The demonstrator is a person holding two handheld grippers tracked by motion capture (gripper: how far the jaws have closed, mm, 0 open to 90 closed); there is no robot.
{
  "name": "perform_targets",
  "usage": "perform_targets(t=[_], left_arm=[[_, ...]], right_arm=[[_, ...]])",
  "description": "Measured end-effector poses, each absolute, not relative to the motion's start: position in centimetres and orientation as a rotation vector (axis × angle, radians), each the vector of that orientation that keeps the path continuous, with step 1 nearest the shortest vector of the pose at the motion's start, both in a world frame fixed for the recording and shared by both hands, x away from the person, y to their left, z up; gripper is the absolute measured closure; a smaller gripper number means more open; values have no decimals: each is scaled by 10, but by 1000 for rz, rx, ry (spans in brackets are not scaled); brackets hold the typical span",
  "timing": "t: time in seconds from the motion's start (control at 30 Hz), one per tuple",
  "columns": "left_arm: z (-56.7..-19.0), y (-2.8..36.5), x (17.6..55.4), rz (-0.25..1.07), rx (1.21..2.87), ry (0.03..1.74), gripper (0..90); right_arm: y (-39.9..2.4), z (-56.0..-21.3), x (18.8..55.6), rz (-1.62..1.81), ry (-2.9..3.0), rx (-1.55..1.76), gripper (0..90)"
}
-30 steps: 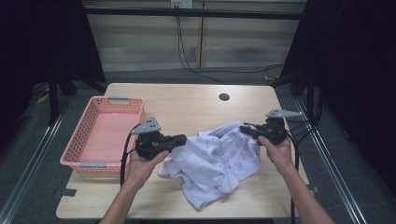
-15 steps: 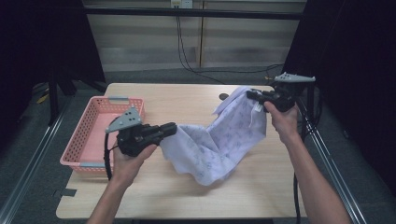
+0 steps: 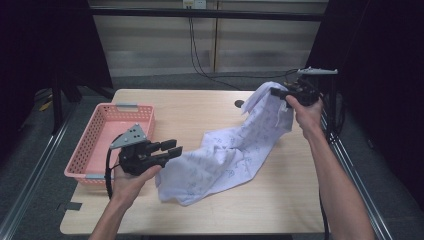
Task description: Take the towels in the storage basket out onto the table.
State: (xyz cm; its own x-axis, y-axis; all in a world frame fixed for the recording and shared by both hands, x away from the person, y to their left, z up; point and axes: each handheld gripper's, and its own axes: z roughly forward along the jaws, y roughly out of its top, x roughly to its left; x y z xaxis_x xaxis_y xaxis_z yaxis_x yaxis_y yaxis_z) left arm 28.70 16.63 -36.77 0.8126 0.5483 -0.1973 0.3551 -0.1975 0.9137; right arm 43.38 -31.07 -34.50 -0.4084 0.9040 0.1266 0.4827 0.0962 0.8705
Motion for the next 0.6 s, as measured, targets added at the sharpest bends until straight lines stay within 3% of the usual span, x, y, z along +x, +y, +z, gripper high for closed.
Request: perform_targets(t=[0.07,0.27,0.6], left_arm=[[-374,167,290,189,1817,705,590],[-407,158,293,123,1887,734,562],[-470,150,280,-57,2126,699,547]], right_arm=[[-312,-356,431,1230,1939,1355,425],[-320,-362,416,1300,1928,1352,408],[-278,-408,345,1374,2136,1245,437]])
